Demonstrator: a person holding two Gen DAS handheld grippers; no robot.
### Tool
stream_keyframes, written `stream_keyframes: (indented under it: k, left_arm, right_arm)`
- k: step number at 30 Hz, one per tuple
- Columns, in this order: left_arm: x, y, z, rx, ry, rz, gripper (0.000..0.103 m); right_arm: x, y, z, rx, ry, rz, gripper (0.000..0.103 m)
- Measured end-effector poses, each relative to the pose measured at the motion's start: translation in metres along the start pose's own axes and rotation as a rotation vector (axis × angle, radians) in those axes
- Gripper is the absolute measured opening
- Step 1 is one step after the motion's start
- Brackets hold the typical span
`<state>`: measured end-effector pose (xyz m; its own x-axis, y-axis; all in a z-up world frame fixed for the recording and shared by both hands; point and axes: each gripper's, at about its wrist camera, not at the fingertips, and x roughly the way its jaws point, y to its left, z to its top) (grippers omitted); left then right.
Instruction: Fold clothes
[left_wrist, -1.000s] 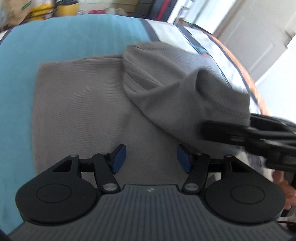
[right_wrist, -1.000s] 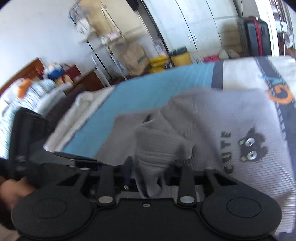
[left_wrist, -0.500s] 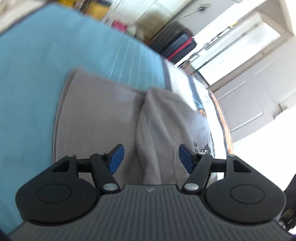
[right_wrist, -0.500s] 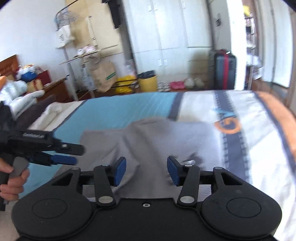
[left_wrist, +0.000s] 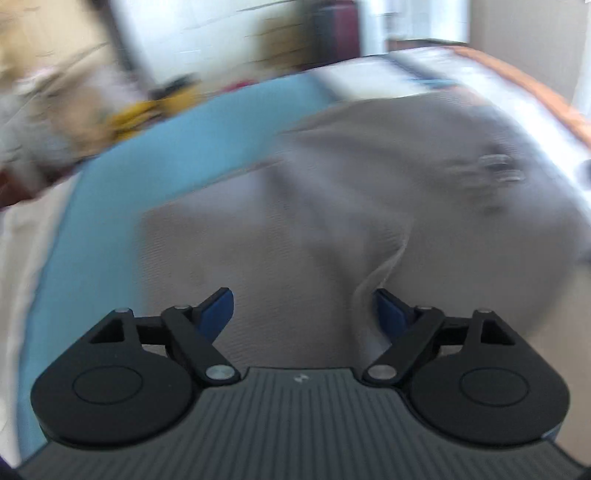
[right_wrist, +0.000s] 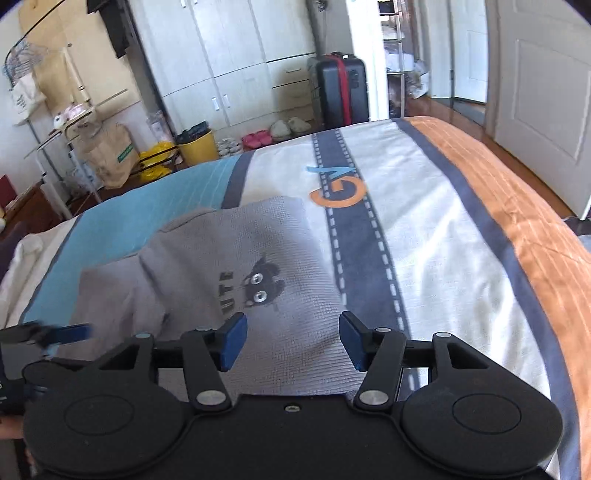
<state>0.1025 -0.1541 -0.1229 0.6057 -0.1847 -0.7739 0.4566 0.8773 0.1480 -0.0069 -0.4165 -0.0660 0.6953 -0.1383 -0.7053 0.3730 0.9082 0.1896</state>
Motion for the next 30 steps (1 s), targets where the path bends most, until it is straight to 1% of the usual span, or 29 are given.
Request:
stream_keyframes:
  k: [2, 4, 6, 8, 10, 12, 13, 14, 16, 18, 19, 20, 21, 22, 23, 24, 25, 26, 27, 28, 30]
  left_arm:
    - [-0.007, 0.036, -0.005, -0.175, 0.036, -0.058, 0.085]
    - [-0.008, 0.068, -0.013, -0.313, 0.078, -0.1, 0.085]
    - [-0.002, 0.088, -0.019, -0.39, 0.106, -0.138, 0.086]
    - [0.006, 0.101, -0.024, -0.461, 0.115, -0.23, 0.086]
    - [0.007, 0.109, -0.03, -0.514, 0.12, -0.339, 0.086]
    - [0.012, 0.109, -0.032, -0.56, 0.134, -0.443, 0.086]
    - [0.016, 0.106, -0.035, -0.569, 0.133, -0.467, 0.087]
    - [0.02, 0.103, -0.033, -0.567, 0.129, -0.471, 0.091]
    - [0.023, 0.094, -0.029, -0.548, 0.12, -0.445, 0.093]
    - [0.023, 0.089, -0.027, -0.535, 0.103, -0.426, 0.093]
    - [0.025, 0.088, -0.027, -0.534, 0.088, -0.433, 0.093]
    - [0.026, 0.086, -0.026, -0.534, 0.074, -0.442, 0.09]
    - [0.024, 0.085, -0.027, -0.531, 0.055, -0.473, 0.087]
    - [0.023, 0.085, -0.028, -0.528, 0.038, -0.502, 0.063]
    - [0.022, 0.083, -0.027, -0.509, 0.031, -0.521, 0.036]
    - [0.022, 0.08, -0.024, -0.48, 0.023, -0.518, 0.025]
    - [0.02, 0.076, -0.022, -0.447, 0.008, -0.504, 0.008]
    - [0.019, 0.075, -0.021, -0.436, -0.01, -0.492, 0.008]
    - [0.017, 0.076, -0.021, -0.447, -0.02, -0.495, 0.008]
    - [0.018, 0.078, -0.021, -0.467, -0.019, -0.503, 0.008]
    - [0.02, 0.083, -0.024, -0.516, -0.009, -0.506, 0.011]
  right_arm:
    - [-0.001, -0.002, -0.003, 0.007, -0.005, -0.019, 0.062]
    - [0.003, -0.003, -0.004, 0.02, 0.002, -0.012, 0.063]
    - [0.007, -0.005, -0.004, 0.03, 0.022, -0.008, 0.063]
    - [0.01, -0.008, -0.005, 0.047, 0.048, -0.005, 0.063]
    - [0.009, -0.016, -0.01, 0.112, 0.067, 0.02, 0.063]
    - [0.007, -0.026, -0.02, 0.239, 0.08, 0.096, 0.064]
    - [0.011, -0.03, -0.026, 0.302, 0.11, 0.157, 0.064]
    - [0.015, -0.034, -0.032, 0.362, 0.141, 0.217, 0.064]
    - [0.028, -0.033, -0.04, 0.426, 0.217, 0.295, 0.064]
    - [0.04, -0.025, -0.045, 0.42, 0.266, 0.331, 0.064]
    - [0.045, -0.02, -0.047, 0.413, 0.284, 0.345, 0.064]
    - [0.05, -0.015, -0.049, 0.41, 0.298, 0.356, 0.064]
    - [0.055, -0.011, -0.051, 0.413, 0.311, 0.371, 0.064]
    - [0.059, -0.006, -0.052, 0.414, 0.323, 0.385, 0.064]
    - [0.061, 0.0, -0.054, 0.402, 0.328, 0.398, 0.064]
    - [0.062, 0.006, -0.056, 0.388, 0.331, 0.412, 0.064]
    - [0.06, 0.015, -0.056, 0.346, 0.325, 0.42, 0.064]
    - [0.054, 0.025, -0.055, 0.286, 0.299, 0.422, 0.064]
    - [0.048, 0.035, -0.054, 0.225, 0.272, 0.424, 0.064]
    - [0.04, 0.045, -0.053, 0.159, 0.237, 0.423, 0.064]
    - [0.031, 0.061, -0.052, 0.07, 0.2, 0.448, 0.064]
